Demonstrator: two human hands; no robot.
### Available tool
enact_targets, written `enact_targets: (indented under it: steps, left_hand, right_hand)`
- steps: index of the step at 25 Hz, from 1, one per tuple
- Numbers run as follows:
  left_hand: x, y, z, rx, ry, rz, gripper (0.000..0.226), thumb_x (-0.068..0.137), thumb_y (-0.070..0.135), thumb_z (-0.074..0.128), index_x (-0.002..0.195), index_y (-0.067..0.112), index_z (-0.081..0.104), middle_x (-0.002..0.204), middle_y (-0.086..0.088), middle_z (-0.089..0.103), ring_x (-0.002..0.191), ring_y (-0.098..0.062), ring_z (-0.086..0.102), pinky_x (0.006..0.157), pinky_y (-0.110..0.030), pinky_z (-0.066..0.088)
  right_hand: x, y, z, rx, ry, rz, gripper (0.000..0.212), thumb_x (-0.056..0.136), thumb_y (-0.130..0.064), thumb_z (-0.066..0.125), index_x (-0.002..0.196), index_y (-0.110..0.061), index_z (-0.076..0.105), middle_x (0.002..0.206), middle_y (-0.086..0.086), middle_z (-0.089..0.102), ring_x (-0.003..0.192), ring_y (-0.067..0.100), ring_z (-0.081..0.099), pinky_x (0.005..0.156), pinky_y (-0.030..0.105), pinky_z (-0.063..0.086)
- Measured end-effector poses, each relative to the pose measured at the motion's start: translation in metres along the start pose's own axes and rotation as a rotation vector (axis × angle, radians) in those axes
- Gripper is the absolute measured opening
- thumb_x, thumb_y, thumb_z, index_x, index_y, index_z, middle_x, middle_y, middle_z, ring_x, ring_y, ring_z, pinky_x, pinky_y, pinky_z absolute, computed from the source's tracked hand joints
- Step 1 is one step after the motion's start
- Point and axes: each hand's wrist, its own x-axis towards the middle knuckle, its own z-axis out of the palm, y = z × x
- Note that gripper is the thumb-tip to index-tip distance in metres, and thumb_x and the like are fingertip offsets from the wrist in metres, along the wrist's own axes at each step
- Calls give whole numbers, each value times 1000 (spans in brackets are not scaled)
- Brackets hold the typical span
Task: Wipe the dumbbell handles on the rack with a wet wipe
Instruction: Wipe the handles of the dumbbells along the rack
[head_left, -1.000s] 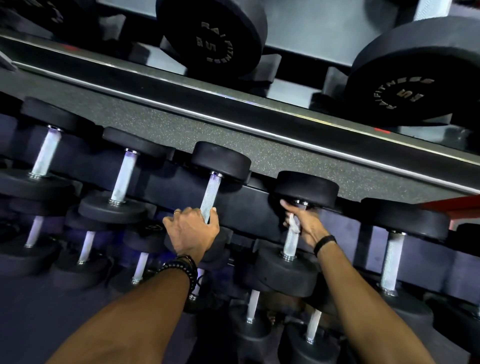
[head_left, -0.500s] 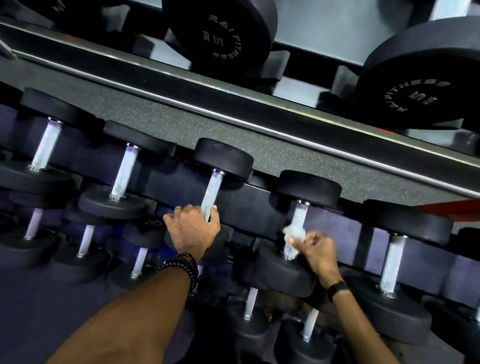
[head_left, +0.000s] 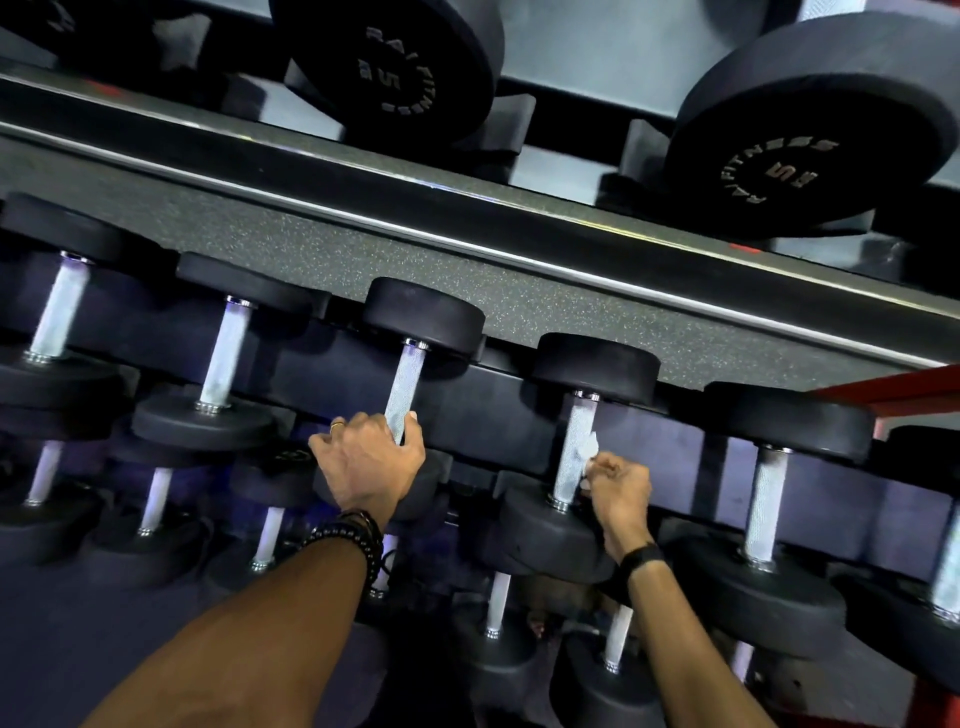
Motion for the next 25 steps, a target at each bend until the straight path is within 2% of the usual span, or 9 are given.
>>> enact_targets:
  steps: [5, 8, 10, 12, 14, 17, 21, 23, 25]
  left_hand:
    - [0, 1, 0, 12, -6, -12, 60, 82, 53, 38, 64, 6, 70, 65, -10, 63, 72, -33, 58, 72, -43, 35]
    - [-1, 1, 0, 19, 8, -1, 60, 82, 53, 38, 64, 6, 70, 65, -11, 63, 72, -33, 58, 72, -43, 36]
    - [-1, 2, 0, 21, 6, -7, 59, 83, 53, 38, 63, 6, 69, 64, -10, 63, 72, -32, 58, 72, -42, 36]
    - [0, 2, -1, 14, 5, -11, 58, 83, 52, 39, 63, 6, 69, 64, -10, 62, 71, -32, 58, 72, -42, 36]
    - [-3, 1, 1, 8, 28, 12, 58, 83, 51, 40, 62, 5, 68, 63, -10, 62, 70, -33, 57, 71, -42, 36]
    - [-1, 2, 0, 22, 42, 11, 57, 83, 51, 41, 61, 6, 68, 63, -10, 62, 70, -32, 58, 71, -42, 36]
    - [1, -1, 4, 13, 41, 15, 56, 83, 52, 42, 59, 7, 66, 62, -9, 61, 70, -32, 58, 72, -42, 36]
    - [0, -2, 6, 0, 31, 11, 56, 83, 52, 41, 58, 8, 66, 62, -8, 61, 70, -32, 57, 72, -42, 36]
    - [0, -1, 5, -4, 37, 14, 57, 83, 52, 41, 57, 8, 65, 61, -7, 60, 69, -32, 57, 72, -42, 36]
  right_hand:
    - [15, -63, 29, 196, 113, -40, 30, 75, 8, 53, 59, -16, 48, 58, -8, 46, 63, 12, 43, 60, 32, 39]
    - [10, -72, 14, 311, -78, 29, 32, 72, 17, 55, 65, -14, 54, 56, -6, 55, 55, 11, 51, 54, 25, 45]
    - [2, -71, 7, 293, -97, -57, 35, 72, 16, 61, 64, -17, 50, 58, -5, 50, 53, 7, 45, 53, 22, 41]
    - [-2, -71, 11, 336, -136, -75, 27, 71, 14, 68, 79, -11, 60, 71, -1, 60, 59, 7, 55, 59, 19, 48]
    - [11, -66, 12, 472, -305, 53, 32, 69, 10, 73, 97, -2, 65, 82, 9, 66, 63, 12, 63, 59, 24, 52]
    - [28, -75, 17, 403, -468, 242, 28, 69, 2, 77, 94, -9, 70, 67, 1, 59, 52, 10, 51, 51, 24, 45]
    - [19, -69, 42, 366, -102, 200, 12, 73, -7, 77, 67, -9, 66, 58, 5, 59, 49, 15, 45, 42, 21, 38]
    - [15, -61, 36, 60, 152, -6, 31, 68, -34, 83, 63, -10, 63, 61, 4, 61, 54, 11, 46, 50, 27, 40]
    - [11, -53, 28, -17, 296, -201, 42, 71, -38, 81, 56, -11, 53, 51, -2, 50, 51, 4, 34, 52, 30, 34]
